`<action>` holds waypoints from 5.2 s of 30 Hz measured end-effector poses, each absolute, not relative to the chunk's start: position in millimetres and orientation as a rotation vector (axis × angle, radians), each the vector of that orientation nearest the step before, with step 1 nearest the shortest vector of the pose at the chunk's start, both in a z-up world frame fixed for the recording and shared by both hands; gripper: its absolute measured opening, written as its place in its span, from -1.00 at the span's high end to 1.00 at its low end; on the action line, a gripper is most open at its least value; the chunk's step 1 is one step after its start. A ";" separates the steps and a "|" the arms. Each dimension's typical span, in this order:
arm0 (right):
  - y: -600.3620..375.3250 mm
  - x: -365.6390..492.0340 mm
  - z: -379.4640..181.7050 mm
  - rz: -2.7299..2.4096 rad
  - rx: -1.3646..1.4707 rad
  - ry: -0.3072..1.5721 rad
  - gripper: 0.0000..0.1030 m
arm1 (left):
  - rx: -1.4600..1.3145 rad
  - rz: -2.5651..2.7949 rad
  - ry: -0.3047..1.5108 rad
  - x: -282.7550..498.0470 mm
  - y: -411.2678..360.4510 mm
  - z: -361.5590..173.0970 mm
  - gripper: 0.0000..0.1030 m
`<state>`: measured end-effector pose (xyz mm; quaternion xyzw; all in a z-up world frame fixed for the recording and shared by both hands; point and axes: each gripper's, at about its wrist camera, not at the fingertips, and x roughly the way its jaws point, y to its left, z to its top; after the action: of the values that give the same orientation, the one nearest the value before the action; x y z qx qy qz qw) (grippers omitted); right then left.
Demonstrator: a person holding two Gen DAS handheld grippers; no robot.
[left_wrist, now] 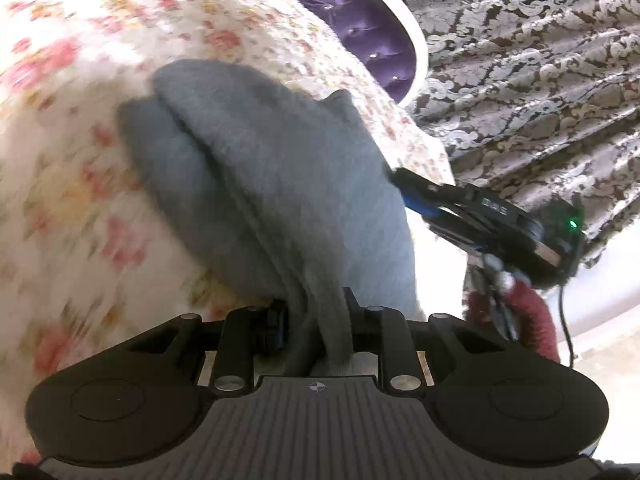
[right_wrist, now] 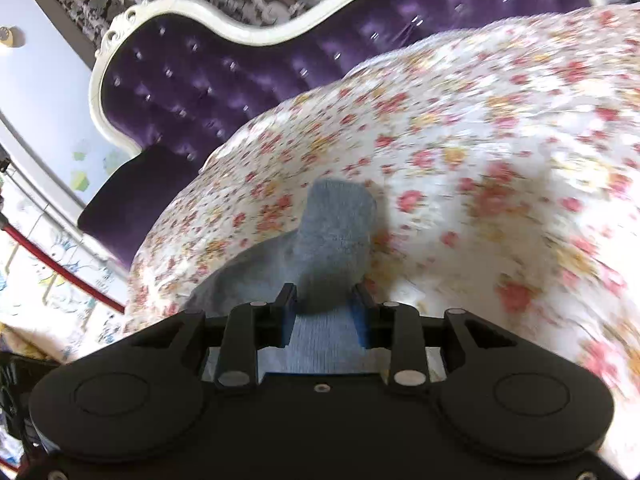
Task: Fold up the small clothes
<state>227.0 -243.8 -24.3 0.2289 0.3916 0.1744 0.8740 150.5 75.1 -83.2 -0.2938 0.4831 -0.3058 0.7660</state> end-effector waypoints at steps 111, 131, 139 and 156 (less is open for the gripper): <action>-168.8 22.2 20.2 0.082 -0.018 0.527 -0.98 | 0.043 -0.048 0.672 19.1 4.0 -0.7 -0.56; -181.7 15.1 10.8 0.062 0.082 0.587 -0.98 | 0.030 -0.054 0.745 5.2 -2.4 -18.5 -0.56; -183.6 19.1 6.5 0.060 0.089 0.615 -0.98 | 0.047 -0.073 0.766 9.3 -6.7 -21.1 -0.56; -182.6 21.7 7.7 0.061 0.075 0.615 -0.98 | 0.042 -0.087 0.776 12.4 -8.0 -21.6 -0.56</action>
<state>21.7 -182.6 7.7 0.0368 0.3027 0.0301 0.9519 12.4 -8.0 -21.6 0.0205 0.3784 -0.0424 0.9244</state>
